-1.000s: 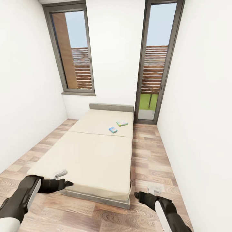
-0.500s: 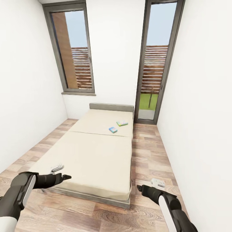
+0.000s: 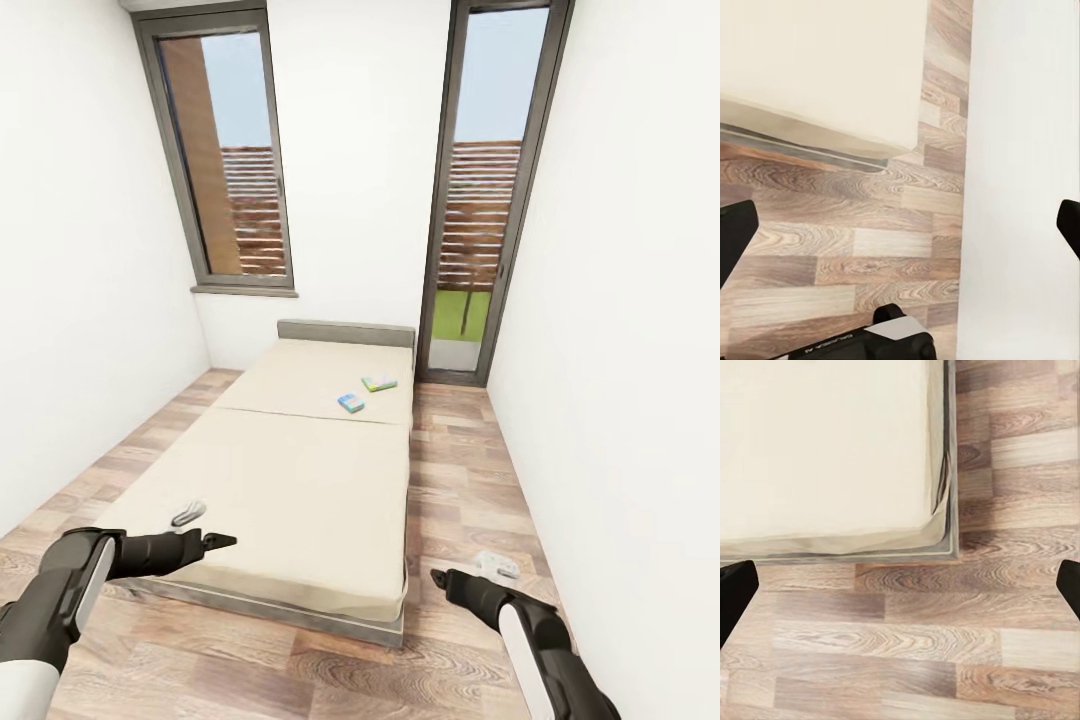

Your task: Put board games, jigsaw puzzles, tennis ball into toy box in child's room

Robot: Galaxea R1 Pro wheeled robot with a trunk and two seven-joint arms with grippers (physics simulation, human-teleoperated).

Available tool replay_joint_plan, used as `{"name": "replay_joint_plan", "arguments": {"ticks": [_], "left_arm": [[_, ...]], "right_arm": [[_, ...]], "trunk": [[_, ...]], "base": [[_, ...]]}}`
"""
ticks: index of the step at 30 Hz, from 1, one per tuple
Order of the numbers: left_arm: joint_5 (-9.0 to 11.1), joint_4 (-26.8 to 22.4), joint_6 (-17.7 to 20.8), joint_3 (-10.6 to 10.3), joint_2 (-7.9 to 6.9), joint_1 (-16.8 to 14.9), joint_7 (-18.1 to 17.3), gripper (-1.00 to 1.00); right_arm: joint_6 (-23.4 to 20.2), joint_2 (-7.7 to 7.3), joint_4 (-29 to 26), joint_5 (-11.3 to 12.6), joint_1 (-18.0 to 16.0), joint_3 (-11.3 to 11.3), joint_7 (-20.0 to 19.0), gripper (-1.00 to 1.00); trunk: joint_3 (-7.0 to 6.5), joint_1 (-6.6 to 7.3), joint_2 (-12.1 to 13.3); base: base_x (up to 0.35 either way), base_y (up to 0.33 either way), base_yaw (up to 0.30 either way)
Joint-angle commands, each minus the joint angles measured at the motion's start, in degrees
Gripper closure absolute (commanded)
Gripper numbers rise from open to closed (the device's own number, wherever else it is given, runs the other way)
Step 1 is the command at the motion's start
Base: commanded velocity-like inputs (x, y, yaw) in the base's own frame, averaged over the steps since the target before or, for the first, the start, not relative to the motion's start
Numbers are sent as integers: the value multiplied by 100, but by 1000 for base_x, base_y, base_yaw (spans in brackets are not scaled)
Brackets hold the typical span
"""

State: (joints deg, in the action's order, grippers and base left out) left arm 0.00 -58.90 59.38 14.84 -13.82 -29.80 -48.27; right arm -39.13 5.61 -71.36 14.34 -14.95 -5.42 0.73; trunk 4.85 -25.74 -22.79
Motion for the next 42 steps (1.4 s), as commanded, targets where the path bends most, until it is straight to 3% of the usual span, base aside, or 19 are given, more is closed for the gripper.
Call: {"name": "replay_joint_plan", "arguments": {"ticks": [1, 7, 14, 17, 20, 27, 33, 42], "left_arm": [[0, 0, 46, -3, 11, -8, -36, -100], [7, 1, 49, -7, 11, -8, -47, -100], [16, -7, 50, -7, 10, -8, -64, -100], [22, -7, 50, 4, 10, -8, -75, -100], [25, -16, 48, -17, 17, -8, -180, -100], [-28, -17, -6, 12, -52, 0, -1121, -100], [-26, -16, -39, 14, -61, 0, -1199, -100], [-27, -16, -48, 19, -92, 1, -1210, -100]], "right_arm": [[-44, 2, -74, 44, -3, -69, 6, -100], [-68, -36, -101, 97, 1, -228, 0, -100], [-114, -79, -123, 619, 22, -364, -3, -100], [-118, -85, -124, 688, 30, -374, -3, -100], [-120, -89, -124, 717, 34, -378, -5, -100], [-121, -93, -124, 743, 36, -395, -17, -100], [-128, -100, -124, 855, 40, -398, -23, -100], [-122, -192, -111, 1293, 55, -398, -25, -100]], "trunk": [[13, -4, -13], [13, -4, -13], [13, -4, -13], [13, -4, -13], [13, -4, -13], [13, -4, -13], [13, -4, -13], [13, -4, -13]], "base": [[0, 0, 0], [0, 0, 0], [0, 0, 0], [0, 0, 0], [0, 0, 0], [52, -43, 0], [89, -82, 0], [62, -7, 0]]}}
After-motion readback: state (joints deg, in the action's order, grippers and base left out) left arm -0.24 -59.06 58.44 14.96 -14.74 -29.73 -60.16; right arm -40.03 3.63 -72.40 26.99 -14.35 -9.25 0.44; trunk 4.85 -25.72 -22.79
